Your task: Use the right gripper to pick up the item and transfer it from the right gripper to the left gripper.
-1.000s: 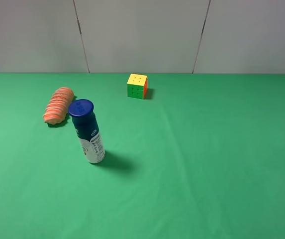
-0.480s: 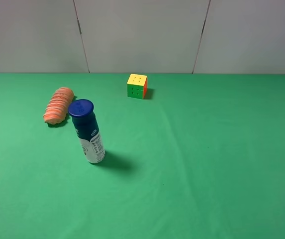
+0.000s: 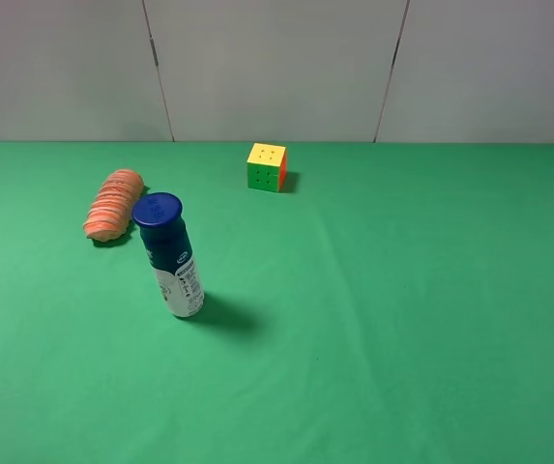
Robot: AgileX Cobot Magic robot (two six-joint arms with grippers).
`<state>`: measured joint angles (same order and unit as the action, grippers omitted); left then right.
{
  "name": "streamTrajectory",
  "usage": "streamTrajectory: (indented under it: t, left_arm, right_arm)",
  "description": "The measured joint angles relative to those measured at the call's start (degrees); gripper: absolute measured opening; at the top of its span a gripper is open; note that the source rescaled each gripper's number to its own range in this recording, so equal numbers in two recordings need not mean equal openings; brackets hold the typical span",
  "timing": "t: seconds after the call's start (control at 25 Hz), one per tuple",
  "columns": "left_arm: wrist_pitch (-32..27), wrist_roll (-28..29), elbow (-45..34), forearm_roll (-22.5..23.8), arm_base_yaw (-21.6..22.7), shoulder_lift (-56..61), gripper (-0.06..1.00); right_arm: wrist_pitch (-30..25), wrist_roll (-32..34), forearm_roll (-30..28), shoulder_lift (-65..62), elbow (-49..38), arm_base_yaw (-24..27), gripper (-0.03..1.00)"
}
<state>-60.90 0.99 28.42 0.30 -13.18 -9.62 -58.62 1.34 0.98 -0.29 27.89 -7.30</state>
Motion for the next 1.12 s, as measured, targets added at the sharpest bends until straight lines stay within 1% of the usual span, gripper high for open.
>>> streamTrajectory:
  t: [0.16, 0.48, 0.6, 0.72, 0.92, 1.0, 1.12]
  left_arm:
    - [0.0, 0.0, 0.0, 0.0, 0.0, 0.0, 0.82]
    - [0.0, 0.1, 0.0, 0.0, 0.0, 0.3, 0.82]
    - [0.1, 0.1, 0.0, 0.0, 0.0, 3.3, 0.82]
    - [0.1, 0.1, 0.0, 0.0, 0.0, 8.6, 0.82]
    - [0.0, 0.1, 0.0, 0.0, 0.1, 10.0, 0.82]
    - [0.0, 0.1, 0.0, 0.0, 1.1, 10.0, 0.82]
    - [0.0, 0.1, 0.0, 0.0, 4.6, 10.0, 0.82]
  right_arm:
    - [0.0, 0.0, -2.1, 0.0, 0.0, 0.0, 1.00]
    - [0.0, 0.0, -2.5, 0.0, 0.0, 0.0, 1.00]
    - [0.0, 0.0, -2.5, 0.0, 0.0, 0.0, 1.00]
    - [0.0, 0.0, -2.5, 0.0, 0.0, 0.0, 1.00]
    - [0.0, 0.0, -2.5, 0.0, 0.0, 0.0, 1.00]
    - [0.0, 0.0, -2.5, 0.0, 0.0, 0.0, 1.00]
    - [0.0, 0.0, -2.5, 0.0, 0.0, 0.0, 1.00]
